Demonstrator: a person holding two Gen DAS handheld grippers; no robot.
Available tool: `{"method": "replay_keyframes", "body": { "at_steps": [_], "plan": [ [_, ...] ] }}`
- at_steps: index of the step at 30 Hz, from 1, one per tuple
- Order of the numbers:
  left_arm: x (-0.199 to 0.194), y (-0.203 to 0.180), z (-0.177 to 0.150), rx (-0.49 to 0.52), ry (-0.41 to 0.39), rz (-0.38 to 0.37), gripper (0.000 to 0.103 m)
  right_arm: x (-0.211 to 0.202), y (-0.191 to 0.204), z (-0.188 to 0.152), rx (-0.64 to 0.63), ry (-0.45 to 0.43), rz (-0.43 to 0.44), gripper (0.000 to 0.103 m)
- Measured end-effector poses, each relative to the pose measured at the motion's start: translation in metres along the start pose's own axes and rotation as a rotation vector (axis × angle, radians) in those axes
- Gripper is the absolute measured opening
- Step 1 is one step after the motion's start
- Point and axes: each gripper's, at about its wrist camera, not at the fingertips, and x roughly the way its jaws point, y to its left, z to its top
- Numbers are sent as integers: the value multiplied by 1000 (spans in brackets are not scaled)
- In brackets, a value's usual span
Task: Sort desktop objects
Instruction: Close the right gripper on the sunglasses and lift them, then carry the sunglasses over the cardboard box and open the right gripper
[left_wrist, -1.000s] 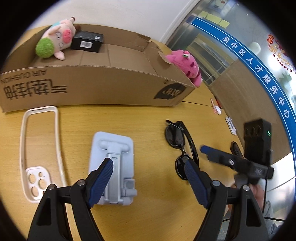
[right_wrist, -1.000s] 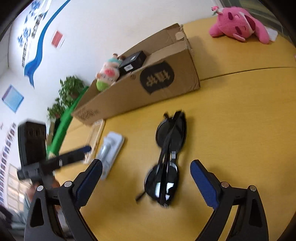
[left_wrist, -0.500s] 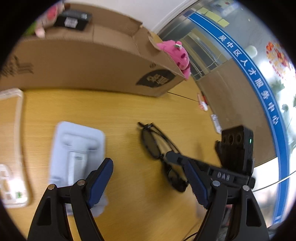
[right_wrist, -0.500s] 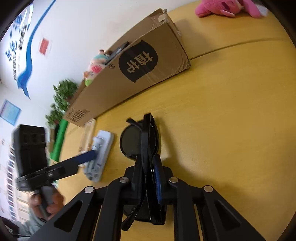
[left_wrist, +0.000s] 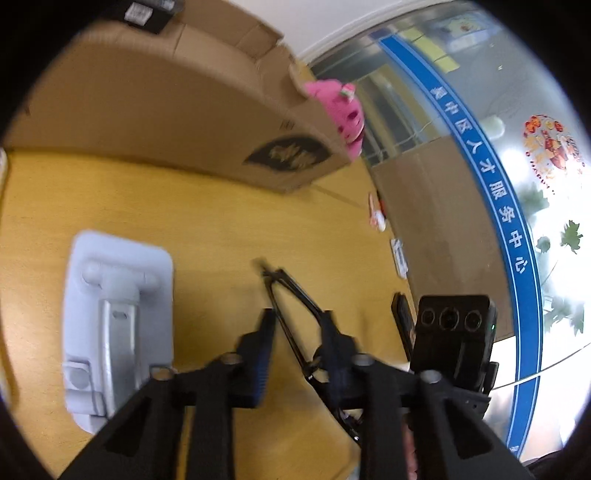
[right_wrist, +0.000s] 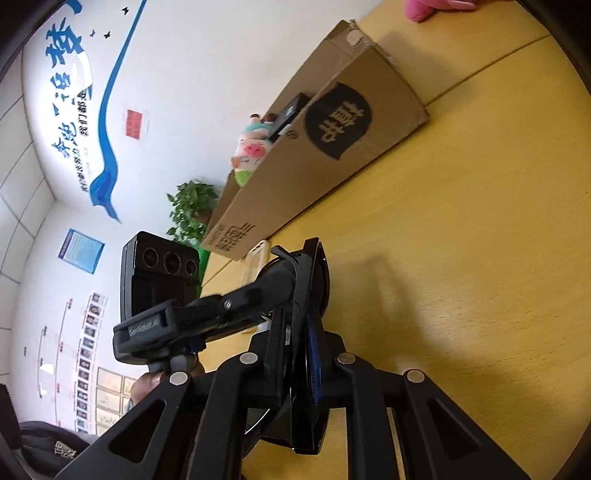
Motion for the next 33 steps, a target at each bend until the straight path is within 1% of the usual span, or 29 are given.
{"method": "replay_keyframes", "body": {
  "at_steps": [1,3,6,10,12,15,17,21,25,29,32,33],
  "plan": [
    [-5,-3,2,3,-16,-15,8,0,6,0,-23,1,-7,12],
    [-12,-6,6,6,-32,-42,8,-2,15,2,-58,-2,-4,12],
    [-22,-15,12,33,-59,-58,7,-6,36,7,-118,-33,1,12],
    [-34,-34,26,93,-82,-83,5,-10,73,18,-229,-72,-7,12],
    [-41,-47,37,132,-102,-75,5,-10,90,24,-288,-81,-43,12],
    [-53,-67,61,196,-123,-54,5,-9,113,39,-343,-105,-49,12],
    [-66,-84,79,261,-140,-48,5,-10,128,50,-379,-135,-58,12],
    [-88,-112,107,347,-168,-48,5,-22,154,69,-436,-221,-43,12],
    [-108,-144,147,437,-197,-34,5,-26,182,105,-481,-298,-26,12],
    [-123,-166,185,489,-206,-29,5,-30,202,137,-522,-342,-22,12],
    [-126,-176,214,520,-216,-16,5,-26,210,167,-547,-364,-25,12],
    [-126,-177,225,524,-217,-11,5,-22,211,181,-543,-363,-22,12]
  ]
}}
